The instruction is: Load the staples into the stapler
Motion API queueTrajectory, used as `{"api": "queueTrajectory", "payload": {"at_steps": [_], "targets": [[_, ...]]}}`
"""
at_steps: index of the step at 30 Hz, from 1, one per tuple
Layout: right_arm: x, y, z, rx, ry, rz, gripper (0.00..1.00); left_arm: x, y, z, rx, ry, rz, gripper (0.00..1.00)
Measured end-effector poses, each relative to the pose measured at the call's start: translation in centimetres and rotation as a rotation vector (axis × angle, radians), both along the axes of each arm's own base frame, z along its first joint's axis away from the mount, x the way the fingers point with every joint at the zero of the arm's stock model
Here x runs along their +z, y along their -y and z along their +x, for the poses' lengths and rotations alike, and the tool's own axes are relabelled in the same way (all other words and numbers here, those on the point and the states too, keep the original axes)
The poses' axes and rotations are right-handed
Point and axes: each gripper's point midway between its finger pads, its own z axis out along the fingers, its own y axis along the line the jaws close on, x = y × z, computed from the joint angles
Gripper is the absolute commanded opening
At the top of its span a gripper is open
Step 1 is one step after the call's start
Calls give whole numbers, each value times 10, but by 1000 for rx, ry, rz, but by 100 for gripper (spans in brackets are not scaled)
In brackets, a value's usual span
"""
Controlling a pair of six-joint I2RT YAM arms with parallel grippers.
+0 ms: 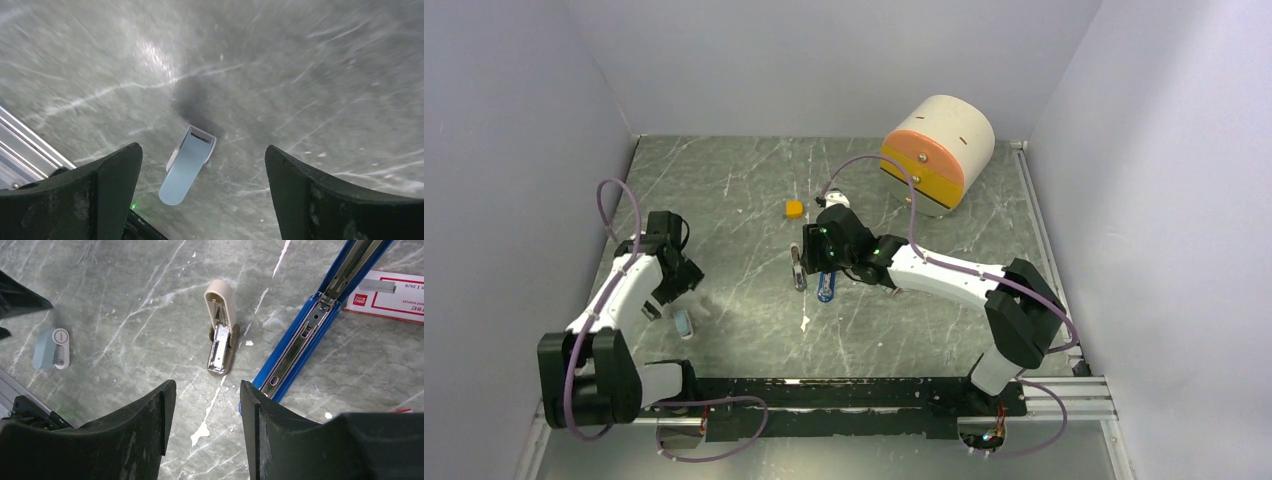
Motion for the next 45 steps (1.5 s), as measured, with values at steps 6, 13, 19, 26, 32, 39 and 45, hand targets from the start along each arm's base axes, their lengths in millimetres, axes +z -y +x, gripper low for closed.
{"api": "queueTrajectory", "payload": {"at_steps": [6,13,19,26,32,39,45], "targets": [[1,-2,-1,18,1,5,54,-45,14,-18,19,-152,-148,68],[0,0,0,26,10,-5,53,-59,25,-20,9,-161,-225,23],[0,2,3,20,17,-12,52,-57,33,-19,-23,-125,-242,16],[-9,3,5,12,5,-31,52,-45,95,5,-293,-118,-242,16],[-14,5,6,-2,-1,-39,51,-36,140,28,-402,-53,-259,17],[-21,9,3,-22,-22,-42,50,-54,174,34,-449,-83,-290,28],[-24,10,1,-32,-38,-37,50,-51,189,47,-484,-29,-315,60]]}}
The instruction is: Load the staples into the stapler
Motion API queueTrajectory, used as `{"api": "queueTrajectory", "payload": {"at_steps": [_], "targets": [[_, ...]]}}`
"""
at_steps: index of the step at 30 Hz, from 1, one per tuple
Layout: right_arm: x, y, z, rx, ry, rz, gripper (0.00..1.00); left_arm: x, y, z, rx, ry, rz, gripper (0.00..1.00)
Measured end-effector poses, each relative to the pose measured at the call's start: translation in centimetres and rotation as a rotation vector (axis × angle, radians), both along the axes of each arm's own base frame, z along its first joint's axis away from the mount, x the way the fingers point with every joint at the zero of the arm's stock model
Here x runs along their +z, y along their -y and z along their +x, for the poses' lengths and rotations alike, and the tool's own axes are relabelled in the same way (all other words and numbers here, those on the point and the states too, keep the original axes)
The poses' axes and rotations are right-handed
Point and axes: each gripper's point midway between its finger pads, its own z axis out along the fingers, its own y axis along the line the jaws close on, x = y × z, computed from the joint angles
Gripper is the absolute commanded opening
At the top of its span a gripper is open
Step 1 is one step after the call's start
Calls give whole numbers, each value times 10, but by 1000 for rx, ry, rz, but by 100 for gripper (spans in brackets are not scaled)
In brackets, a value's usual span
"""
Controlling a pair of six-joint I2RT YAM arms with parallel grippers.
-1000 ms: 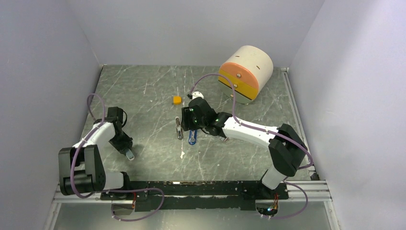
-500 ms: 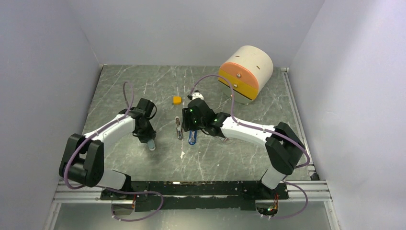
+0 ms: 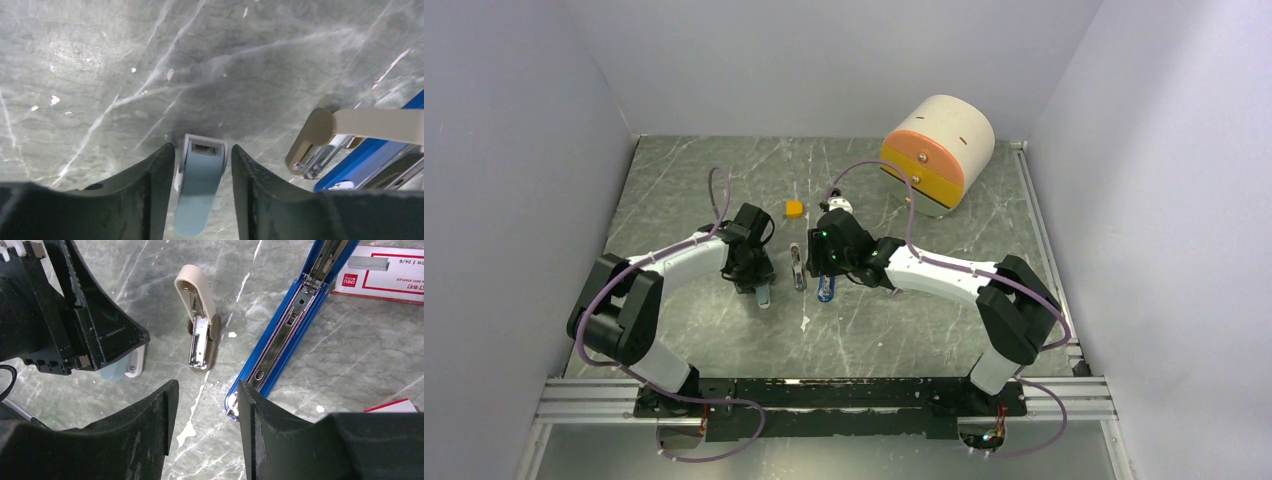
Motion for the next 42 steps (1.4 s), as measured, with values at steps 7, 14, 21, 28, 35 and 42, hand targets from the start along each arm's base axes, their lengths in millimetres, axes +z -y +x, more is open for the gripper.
{"api": "queueTrajectory", "payload": {"at_steps": [7,14,21,28,35,42], "targets": [[-2,1,-2,-4,-8,-7,52,7,4,11,-45,44,-5,82],[-4,-6,-16,9,-18,-14,51,57,-4,32,-20,250,-4,55],[-14,-49,-45,86,-50,-5,50,113,-36,27,106,505,6,40],[-34,-82,-58,109,-81,-9,50,102,-56,-2,178,497,15,46],[-49,-113,-64,130,-90,-15,52,104,-62,-17,218,531,-25,47],[-57,-124,-63,118,-70,-33,39,98,-62,-20,214,514,-27,47]]}}
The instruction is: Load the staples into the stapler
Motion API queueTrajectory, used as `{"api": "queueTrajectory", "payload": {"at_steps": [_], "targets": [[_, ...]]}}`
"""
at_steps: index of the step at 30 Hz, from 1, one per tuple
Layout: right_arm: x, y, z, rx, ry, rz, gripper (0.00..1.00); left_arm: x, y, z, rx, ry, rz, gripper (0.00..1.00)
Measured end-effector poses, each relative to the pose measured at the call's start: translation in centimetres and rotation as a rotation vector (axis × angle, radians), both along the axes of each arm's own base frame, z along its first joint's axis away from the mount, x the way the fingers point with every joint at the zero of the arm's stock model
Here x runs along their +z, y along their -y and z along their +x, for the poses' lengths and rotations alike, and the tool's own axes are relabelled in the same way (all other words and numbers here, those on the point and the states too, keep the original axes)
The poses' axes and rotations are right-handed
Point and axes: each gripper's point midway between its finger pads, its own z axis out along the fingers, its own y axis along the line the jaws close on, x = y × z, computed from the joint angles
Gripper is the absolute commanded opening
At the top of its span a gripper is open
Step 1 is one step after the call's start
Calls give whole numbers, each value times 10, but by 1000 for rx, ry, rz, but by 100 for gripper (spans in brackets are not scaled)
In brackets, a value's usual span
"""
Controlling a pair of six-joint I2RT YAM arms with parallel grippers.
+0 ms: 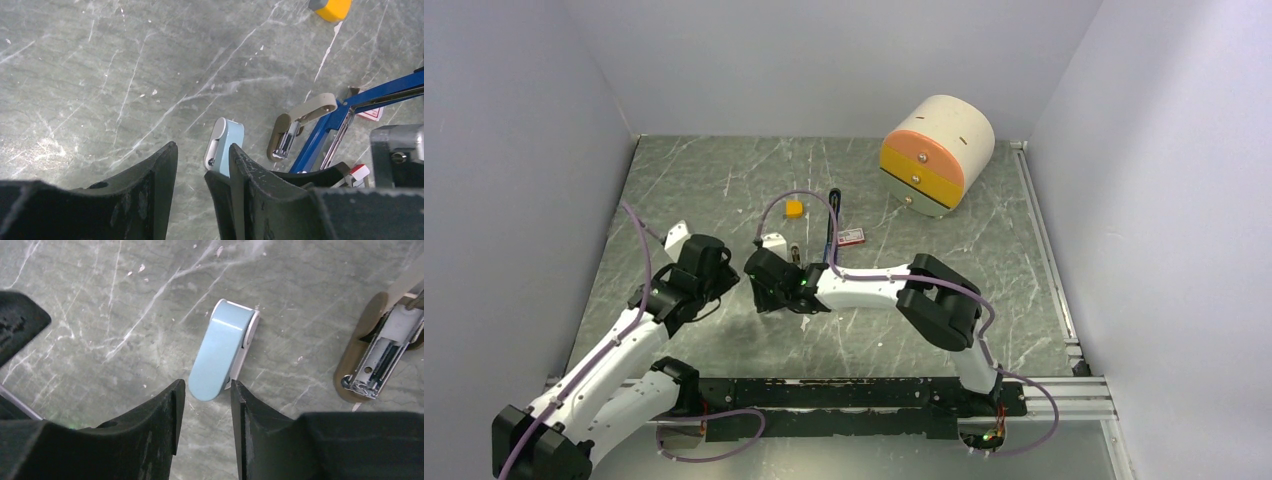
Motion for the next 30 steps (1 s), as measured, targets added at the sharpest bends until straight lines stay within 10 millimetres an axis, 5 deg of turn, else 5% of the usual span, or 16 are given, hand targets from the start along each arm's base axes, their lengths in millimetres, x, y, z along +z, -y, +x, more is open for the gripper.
{"api": "queueTrajectory", "payload": {"at_steps": [6,15,22,30], "targets": [[0,3,8,-29,28,-27,35,-18,3,-10,-27,-50,-7,46],[2,8,14,-32,69,-60,43,-34,14,-14,-79,-96,-36,51],[8,5,19,-24,93,-62,27,-48,15,-22,-91,-132,-38,51],[8,6,19,-14,98,-69,46,-44,18,-20,-100,-110,-56,48]]}}
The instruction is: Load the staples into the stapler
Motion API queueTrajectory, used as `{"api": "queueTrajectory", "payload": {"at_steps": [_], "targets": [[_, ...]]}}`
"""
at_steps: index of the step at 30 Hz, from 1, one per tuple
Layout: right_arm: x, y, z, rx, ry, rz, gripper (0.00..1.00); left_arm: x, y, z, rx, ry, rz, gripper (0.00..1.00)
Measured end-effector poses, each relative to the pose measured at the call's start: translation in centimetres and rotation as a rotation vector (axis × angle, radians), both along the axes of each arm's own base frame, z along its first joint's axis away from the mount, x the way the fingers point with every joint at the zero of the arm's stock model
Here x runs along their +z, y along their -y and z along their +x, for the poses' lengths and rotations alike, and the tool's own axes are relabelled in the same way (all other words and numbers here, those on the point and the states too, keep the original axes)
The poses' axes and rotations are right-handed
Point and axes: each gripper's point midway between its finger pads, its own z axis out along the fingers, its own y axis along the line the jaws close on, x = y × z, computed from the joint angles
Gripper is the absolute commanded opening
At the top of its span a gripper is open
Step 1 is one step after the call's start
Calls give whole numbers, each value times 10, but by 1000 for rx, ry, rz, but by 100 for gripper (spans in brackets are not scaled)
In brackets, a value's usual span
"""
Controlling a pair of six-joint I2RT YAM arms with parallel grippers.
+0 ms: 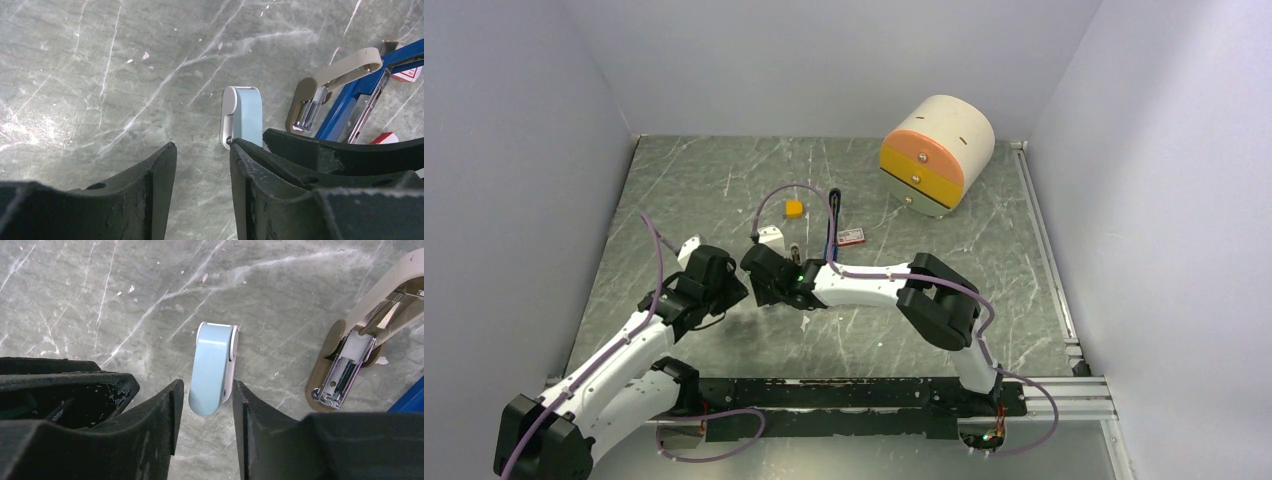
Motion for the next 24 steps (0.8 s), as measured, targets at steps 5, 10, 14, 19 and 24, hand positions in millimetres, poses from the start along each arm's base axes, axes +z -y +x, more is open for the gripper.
{"api": "queueTrajectory", "payload": {"at_steps": [5,10,14,19,24], "targets": [[-2,0,-2,16,-9,0,38,-1,0,-1,-2,-2,-2,47],[-7,2,-6,24,-24,-6,33,-3,1,-1,-4,-11,0,47],[-8,3,-5,24,-26,-4,23,-3,1,-2,-5,-13,-2,46],[-7,5,-4,17,-32,20,18,-5,4,-2,-20,-6,-16,45],[-3,25,-2,-17,-98,86,16,-9,18,-3,-92,13,-67,43]]}}
